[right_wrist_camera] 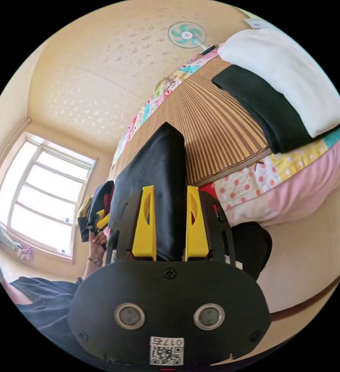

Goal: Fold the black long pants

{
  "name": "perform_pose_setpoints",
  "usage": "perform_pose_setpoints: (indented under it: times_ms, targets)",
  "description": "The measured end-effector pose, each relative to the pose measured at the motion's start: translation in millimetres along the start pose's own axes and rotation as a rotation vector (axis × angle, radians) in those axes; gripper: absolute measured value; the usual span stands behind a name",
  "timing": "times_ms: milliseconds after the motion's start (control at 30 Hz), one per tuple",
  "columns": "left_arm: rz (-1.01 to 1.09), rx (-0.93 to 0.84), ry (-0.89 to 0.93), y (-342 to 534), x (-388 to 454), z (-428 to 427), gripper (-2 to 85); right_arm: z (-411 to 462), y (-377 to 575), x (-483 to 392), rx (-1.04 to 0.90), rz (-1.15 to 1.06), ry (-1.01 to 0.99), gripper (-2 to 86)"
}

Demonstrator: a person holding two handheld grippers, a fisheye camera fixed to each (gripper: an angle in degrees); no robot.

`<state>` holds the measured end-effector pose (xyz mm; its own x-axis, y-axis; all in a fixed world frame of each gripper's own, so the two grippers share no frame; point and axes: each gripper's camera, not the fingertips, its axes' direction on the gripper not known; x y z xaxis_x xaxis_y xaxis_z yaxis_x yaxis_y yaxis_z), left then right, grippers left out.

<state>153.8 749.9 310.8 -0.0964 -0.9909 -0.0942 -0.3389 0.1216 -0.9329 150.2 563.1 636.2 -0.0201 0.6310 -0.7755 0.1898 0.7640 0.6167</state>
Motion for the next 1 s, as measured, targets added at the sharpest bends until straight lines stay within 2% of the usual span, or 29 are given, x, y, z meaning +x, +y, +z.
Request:
perform_pose_setpoints:
  times_ms: [100,167,267,500,667,867,1000]
  targets:
    - [-0.008,-0.057,0.073,-15,-19,18,21.6,-2,-10,21,-0.122,0.018,-0.059,14.6]
    - [0.001,-0.103,0.093,-19,-25,31,21.8,20,-17,36,-0.314,-0.015,-0.198,15.9]
    - [0.045,-0.151,0.090,-23,-26,42,21.4,33,-15,37,-0.403,-0.053,-0.193,15.8]
    - [0.071,-0.198,0.078,-24,-35,61,19.4,36,-25,44,-0.419,-0.033,-0.305,16.1]
    - [0.063,-0.220,0.088,-28,-49,65,18.4,15,-17,46,-0.319,-0.051,-0.419,15.3]
    - [0.073,-0.228,0.090,-27,-62,71,17.9,17,-19,18,-0.306,-0.172,-0.348,16.2]
    - [0.078,-0.212,0.076,-24,-68,73,17.8,5,-21,11,-0.268,-0.158,-0.409,15.9]
